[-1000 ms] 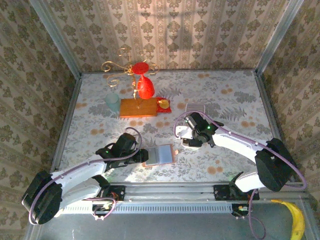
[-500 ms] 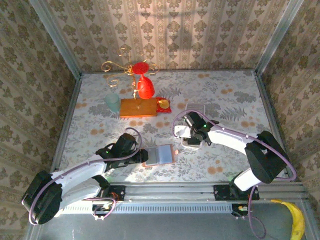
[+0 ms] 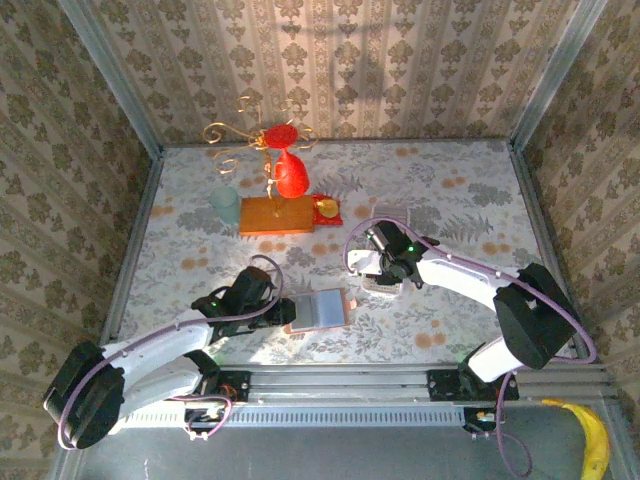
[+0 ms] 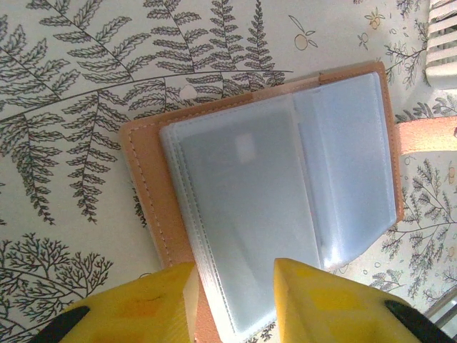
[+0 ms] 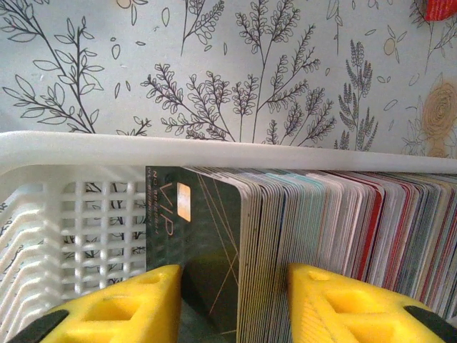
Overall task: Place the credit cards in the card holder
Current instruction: Pick up the credit card from the storage box.
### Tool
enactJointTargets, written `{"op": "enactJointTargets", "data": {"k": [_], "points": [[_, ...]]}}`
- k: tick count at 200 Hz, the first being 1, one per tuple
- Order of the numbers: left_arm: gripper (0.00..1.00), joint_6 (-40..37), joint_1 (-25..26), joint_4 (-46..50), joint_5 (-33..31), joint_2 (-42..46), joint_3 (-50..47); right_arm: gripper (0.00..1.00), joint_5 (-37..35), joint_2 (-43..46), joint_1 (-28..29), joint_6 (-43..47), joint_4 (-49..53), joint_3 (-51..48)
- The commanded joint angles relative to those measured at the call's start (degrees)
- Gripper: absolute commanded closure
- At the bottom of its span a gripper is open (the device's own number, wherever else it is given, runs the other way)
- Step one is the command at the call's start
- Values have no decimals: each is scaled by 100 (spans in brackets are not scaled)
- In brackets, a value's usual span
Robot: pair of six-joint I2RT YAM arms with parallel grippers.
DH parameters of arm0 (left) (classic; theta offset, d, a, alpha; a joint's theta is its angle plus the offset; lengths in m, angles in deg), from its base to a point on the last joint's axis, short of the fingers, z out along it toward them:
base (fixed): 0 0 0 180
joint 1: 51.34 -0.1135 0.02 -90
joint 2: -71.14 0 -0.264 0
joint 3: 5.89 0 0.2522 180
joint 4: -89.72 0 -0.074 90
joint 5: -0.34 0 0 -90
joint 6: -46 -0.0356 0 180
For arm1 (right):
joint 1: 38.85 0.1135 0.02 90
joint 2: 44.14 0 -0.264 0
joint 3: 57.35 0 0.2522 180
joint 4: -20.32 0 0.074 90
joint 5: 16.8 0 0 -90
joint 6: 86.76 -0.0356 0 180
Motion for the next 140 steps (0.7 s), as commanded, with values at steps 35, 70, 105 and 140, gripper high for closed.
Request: {"op": "enactJointTargets", "data": {"k": [35, 70, 105, 140], "points": [[68, 62, -5, -43, 105, -46, -25, 67, 178, 262, -4, -64, 335, 3], [68, 64, 6, -66, 105, -81, -25, 69, 160, 366, 2, -78, 373, -25], [70, 90, 33, -92, 111, -117, -43, 78, 119, 368, 4, -82, 344, -43], [71, 116, 71, -125, 105, -134, -52, 78, 99, 391, 4, -131, 344, -34]]}}
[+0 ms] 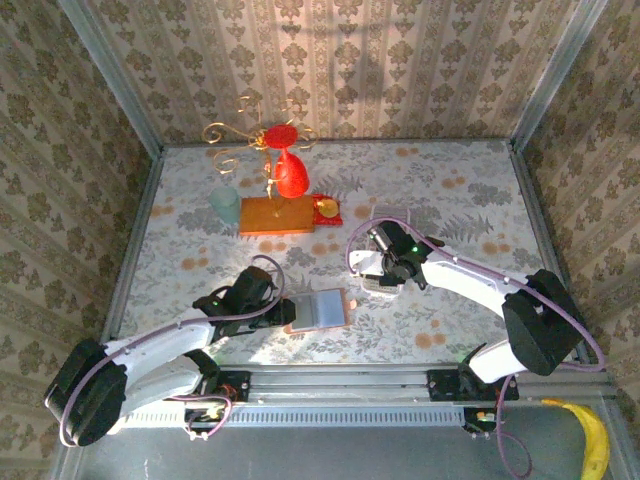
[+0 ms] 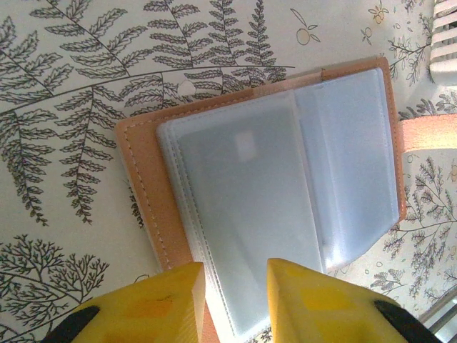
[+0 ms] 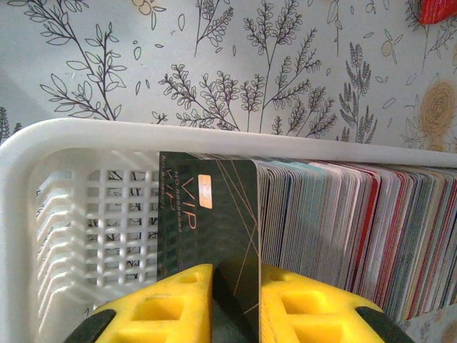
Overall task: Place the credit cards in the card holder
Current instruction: Pick up the credit card from the storage box.
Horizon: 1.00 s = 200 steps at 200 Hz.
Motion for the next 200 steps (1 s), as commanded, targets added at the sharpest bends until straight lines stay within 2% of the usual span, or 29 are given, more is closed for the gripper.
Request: {"op": "enactJointTargets", "data": {"k": [1, 28, 72, 90, 114, 131, 156, 181, 200], "points": [[71, 108, 59, -69, 72, -32, -52, 78, -2, 147, 4, -95, 89, -34], [71, 124, 68, -151, 50, -82, -53, 78, 52, 266, 4, -209, 130, -18], [72, 77, 99, -173, 111, -259, 54, 85, 25, 374, 2, -276, 195, -47], [72, 77, 104, -168, 111, -278, 62, 91, 31, 372, 4, -319, 208, -68], [72, 90, 113, -164, 94, -254, 46, 92, 81, 620, -1, -429, 240, -70], [73, 90, 114, -143, 77, -243, 54, 92, 219, 737, 3, -501, 285, -85], [73, 91, 114, -99, 61, -225, 62, 100, 478, 935, 3, -664, 437, -104], [73, 69, 119, -61, 59, -226, 104, 100, 851, 1155, 4, -810, 638, -130], [67, 18, 114, 82, 7, -208, 168, 100, 1110, 1419, 4, -1079, 642, -149]]}}
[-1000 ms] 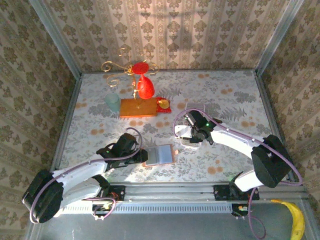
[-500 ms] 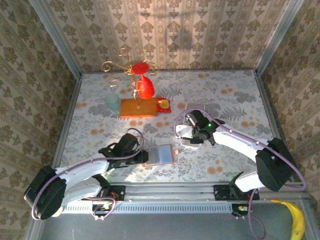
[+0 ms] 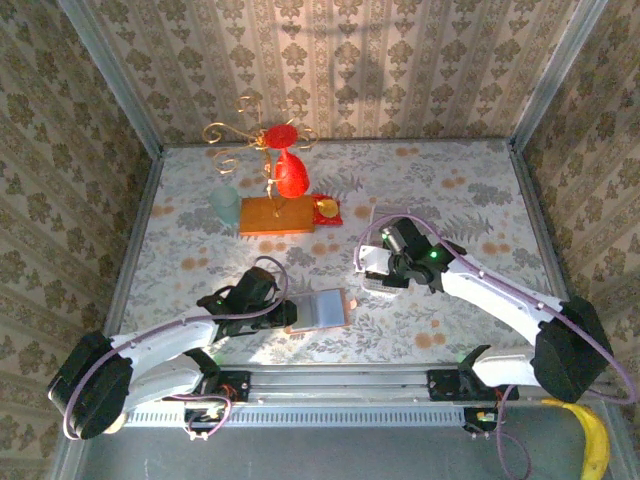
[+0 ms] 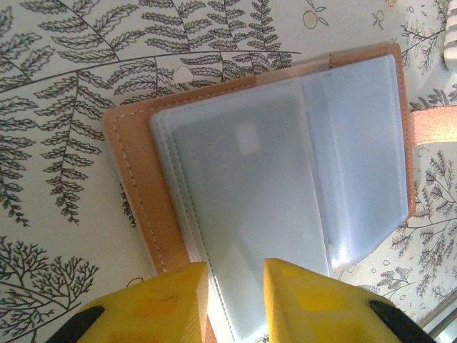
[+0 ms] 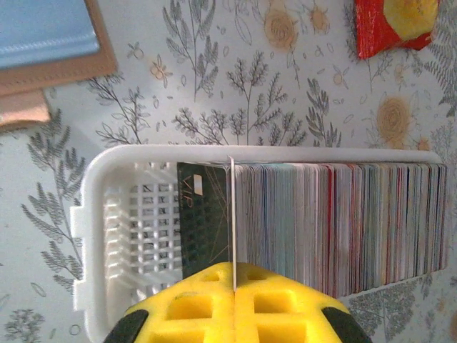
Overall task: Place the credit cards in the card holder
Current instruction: Pick up the credit card from the storage box, then insert the credit card into the card slot.
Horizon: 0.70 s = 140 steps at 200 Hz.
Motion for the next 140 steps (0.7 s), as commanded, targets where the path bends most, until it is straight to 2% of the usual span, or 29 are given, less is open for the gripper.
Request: {"op": "enactJointTargets", "data": {"k": [1, 21, 37, 58, 94, 115, 140], "points": [[67, -21, 40, 200, -29, 50, 168, 100, 524, 372, -20, -427, 304, -98], [61, -11, 45, 252, -29, 137, 157, 100, 1061, 753, -20, -1187, 399, -106], [58, 28, 49, 262, -29, 195, 146, 100, 1689, 1086, -20, -2161, 295, -169], [54, 56, 46, 330, -59, 213, 179, 100, 2038, 1336, -20, -4317, -267, -267], [48, 106, 81, 440, -108, 111, 290, 100, 2160, 1057, -30, -7440, -188, -190], [47, 161, 116, 463, -152, 81, 296, 100, 2494, 1011, -29, -8135, -593, -467], [47, 119, 139, 554, -154, 107, 380, 100, 2576, 1208, -72, -8287, -1070, -726]]}}
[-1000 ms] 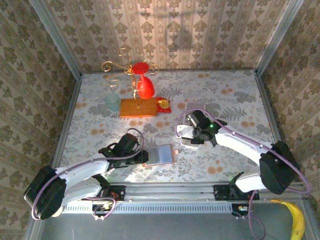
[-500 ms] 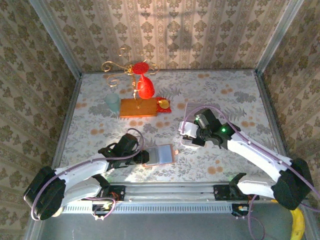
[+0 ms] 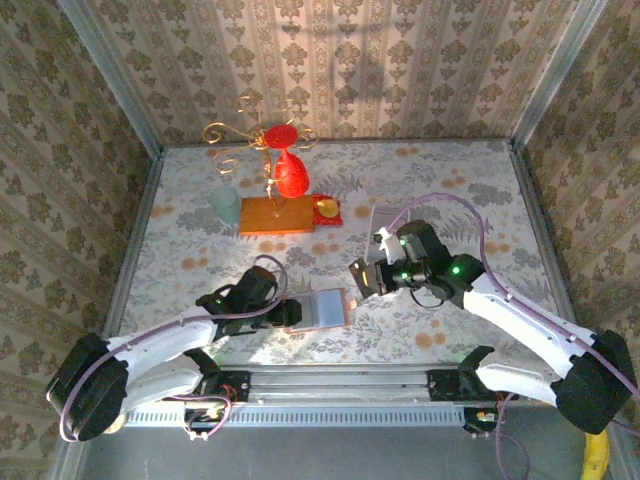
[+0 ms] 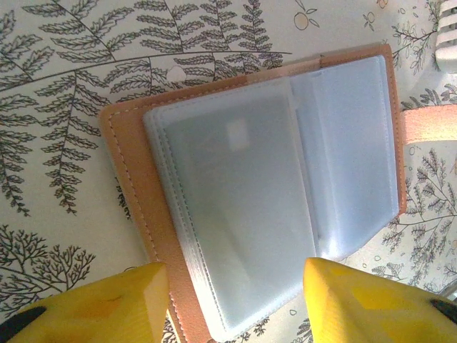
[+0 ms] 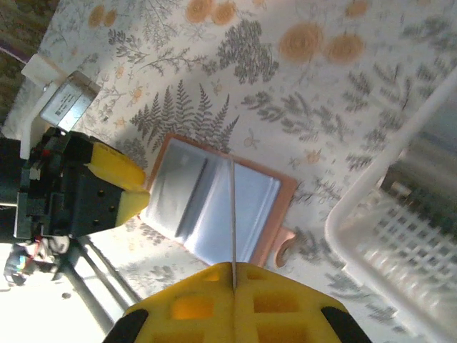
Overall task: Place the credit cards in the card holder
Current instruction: Insert the credit card into the card slot.
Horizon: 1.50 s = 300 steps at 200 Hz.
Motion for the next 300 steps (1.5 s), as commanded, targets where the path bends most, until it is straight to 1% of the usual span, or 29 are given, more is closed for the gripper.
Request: {"op": "enactJointTargets", "data": {"k": [1, 12, 24, 49, 76, 92, 112, 128, 153, 176, 191, 211, 220, 300], "points": [[47, 50, 60, 249, -85, 9, 222, 100, 359, 170, -57, -1053, -570, -193], [46, 37, 61, 243, -89, 35, 228, 100, 375, 252, -57, -1133, -808, -289], [45, 6, 72, 217, -88, 58, 215, 100, 286, 237, -57, -1391, -837, -318], [39, 22, 75, 410, -263, 58, 259, 100, 368, 7, 65, -2188, -1078, -479], [36, 109, 77, 434, -283, -10, 250, 100, -178, -6, 400, -2676, -1374, -699], [34, 155, 95, 439, -314, -93, 255, 100, -320, -38, 510, -2986, -1778, -935], [31, 163, 118, 467, -342, -240, 310, 100, -553, -156, 655, -3263, -1947, -1050], [28, 150, 142, 459, -360, -397, 363, 100, -765, -362, 890, -3400, -2225, -1137], [28, 103, 155, 522, -444, -680, 509, 100, -953, -831, 1178, -3576, -2662, -1162], [28, 61, 160, 546, -564, -866, 578, 100, -1213, -1267, 1420, -3548, -2903, -1043], [31, 32, 166, 529, -590, -983, 601, 100, -1443, -1483, 1587, -3505, -3150, -1008], [35, 14, 173, 507, -594, -1129, 611, 100, -1580, -1667, 1722, -3498, -3414, -984], [36, 22, 180, 503, -607, -1170, 602, 100, -1618, -1898, 1773, -3532, -3615, -1011], [45, 111, 209, 437, -687, -1217, 347, 100, -2332, -2519, 2317, -3744, -4650, -1199]]}}
